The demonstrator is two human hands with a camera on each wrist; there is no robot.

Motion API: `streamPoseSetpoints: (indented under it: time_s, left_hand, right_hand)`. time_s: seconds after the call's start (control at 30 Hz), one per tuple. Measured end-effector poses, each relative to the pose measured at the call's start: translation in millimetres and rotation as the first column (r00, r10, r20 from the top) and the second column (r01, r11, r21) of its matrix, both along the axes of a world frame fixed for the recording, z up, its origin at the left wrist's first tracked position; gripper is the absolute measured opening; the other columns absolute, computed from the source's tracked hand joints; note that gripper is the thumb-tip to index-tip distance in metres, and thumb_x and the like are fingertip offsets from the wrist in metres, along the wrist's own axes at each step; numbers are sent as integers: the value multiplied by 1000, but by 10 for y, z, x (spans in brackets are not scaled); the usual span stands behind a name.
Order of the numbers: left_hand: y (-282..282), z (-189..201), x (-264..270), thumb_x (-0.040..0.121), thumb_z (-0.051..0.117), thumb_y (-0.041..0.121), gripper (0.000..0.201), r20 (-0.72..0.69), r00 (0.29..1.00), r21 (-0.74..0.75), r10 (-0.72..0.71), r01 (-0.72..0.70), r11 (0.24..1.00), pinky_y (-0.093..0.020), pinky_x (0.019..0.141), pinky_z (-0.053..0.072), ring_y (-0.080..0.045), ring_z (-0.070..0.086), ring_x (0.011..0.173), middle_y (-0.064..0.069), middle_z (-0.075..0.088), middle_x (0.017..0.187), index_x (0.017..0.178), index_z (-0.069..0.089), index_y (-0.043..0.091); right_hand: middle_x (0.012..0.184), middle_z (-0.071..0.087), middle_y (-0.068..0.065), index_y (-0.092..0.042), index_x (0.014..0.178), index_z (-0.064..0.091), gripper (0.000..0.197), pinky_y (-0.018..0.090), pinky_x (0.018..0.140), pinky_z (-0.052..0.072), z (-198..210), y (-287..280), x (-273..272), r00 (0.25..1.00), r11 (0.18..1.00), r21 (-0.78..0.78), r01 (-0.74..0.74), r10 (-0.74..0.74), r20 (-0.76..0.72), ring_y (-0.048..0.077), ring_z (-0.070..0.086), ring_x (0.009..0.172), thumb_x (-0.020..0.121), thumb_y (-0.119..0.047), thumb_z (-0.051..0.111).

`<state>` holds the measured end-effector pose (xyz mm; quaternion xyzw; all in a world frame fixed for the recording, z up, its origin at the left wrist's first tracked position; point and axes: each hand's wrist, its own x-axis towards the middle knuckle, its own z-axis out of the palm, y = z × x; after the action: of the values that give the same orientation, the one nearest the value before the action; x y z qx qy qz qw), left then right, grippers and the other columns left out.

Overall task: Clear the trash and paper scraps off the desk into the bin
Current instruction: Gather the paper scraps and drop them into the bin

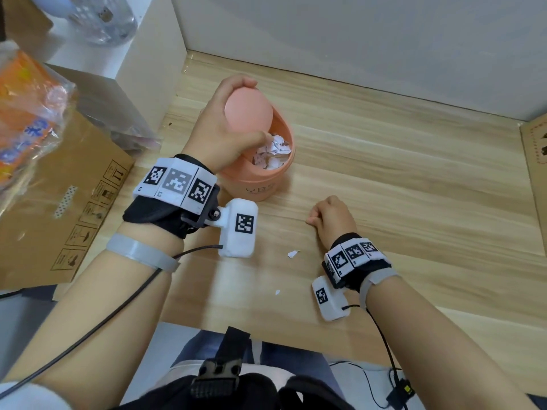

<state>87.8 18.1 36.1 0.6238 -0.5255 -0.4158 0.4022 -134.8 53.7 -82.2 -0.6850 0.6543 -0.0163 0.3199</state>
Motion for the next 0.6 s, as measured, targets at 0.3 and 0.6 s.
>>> streamPoseSetpoints:
  time_s: [0.3, 0.6]
  left_hand:
    - [8, -2, -1, 68, 74, 10, 64, 10, 1000, -3, 1, -1, 1000, -22, 83, 44, -10, 48, 103, 29, 42, 109, 122, 45, 29]
    - [35, 28, -20, 69, 73, 12, 64, 44, 999, -4, 25, -25, 1000, 2, 64, 37, 3, 47, 89, 16, 45, 116, 124, 45, 29]
  right_hand:
    - [71, 55, -8, -10, 89, 65, 10, 11, 67, 37, 117, 415, -20, 935, 941, 89, -325, 306, 177, 14, 53, 73, 81, -16, 64]
    - [95, 57, 15, -5, 86, 57, 10, 30, 67, 34, 56, 498, 139, 876, 880, 89, -466, 473, -97, 31, 55, 94, 89, -9, 48]
